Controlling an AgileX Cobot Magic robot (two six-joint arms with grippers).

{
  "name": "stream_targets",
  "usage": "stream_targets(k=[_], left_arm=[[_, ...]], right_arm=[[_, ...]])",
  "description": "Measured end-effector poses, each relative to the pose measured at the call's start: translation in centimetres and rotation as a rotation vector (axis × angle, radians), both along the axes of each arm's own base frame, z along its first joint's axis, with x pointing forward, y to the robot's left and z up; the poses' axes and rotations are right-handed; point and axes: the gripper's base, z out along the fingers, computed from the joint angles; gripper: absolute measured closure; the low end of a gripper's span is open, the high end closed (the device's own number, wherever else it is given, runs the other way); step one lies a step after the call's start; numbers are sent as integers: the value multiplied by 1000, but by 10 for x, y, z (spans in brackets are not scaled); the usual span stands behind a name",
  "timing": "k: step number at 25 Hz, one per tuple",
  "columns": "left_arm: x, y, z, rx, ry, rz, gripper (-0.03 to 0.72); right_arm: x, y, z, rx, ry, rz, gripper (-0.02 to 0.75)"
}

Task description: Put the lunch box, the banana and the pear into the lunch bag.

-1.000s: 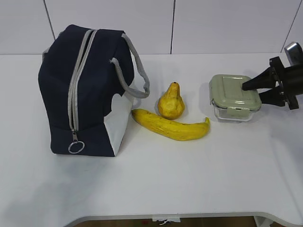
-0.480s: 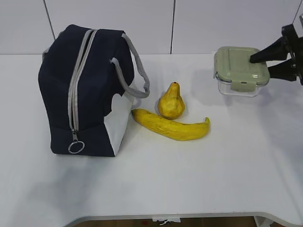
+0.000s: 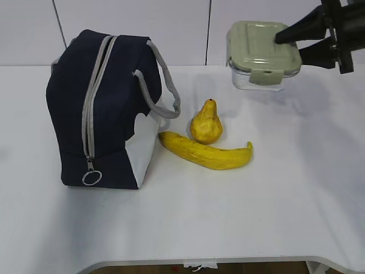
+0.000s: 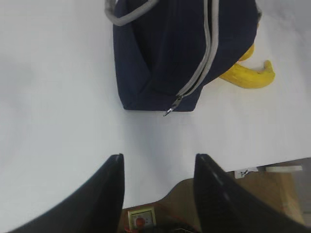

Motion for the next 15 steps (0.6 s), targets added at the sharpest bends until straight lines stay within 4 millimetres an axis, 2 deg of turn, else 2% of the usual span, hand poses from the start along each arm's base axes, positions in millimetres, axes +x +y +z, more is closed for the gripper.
stream_targets(k=[6,10,15], left_arm=[[71,-9,9,-44,79,-125,326],[121,-14,0,-61,136,-207,325],[168,-19,-9,-100,165,-281,325]], right_arm=[[1,43,9,85,-18,75,361],[-1,71,14,147,-25,123,361],[-2,103,19,206,-37,152,361]])
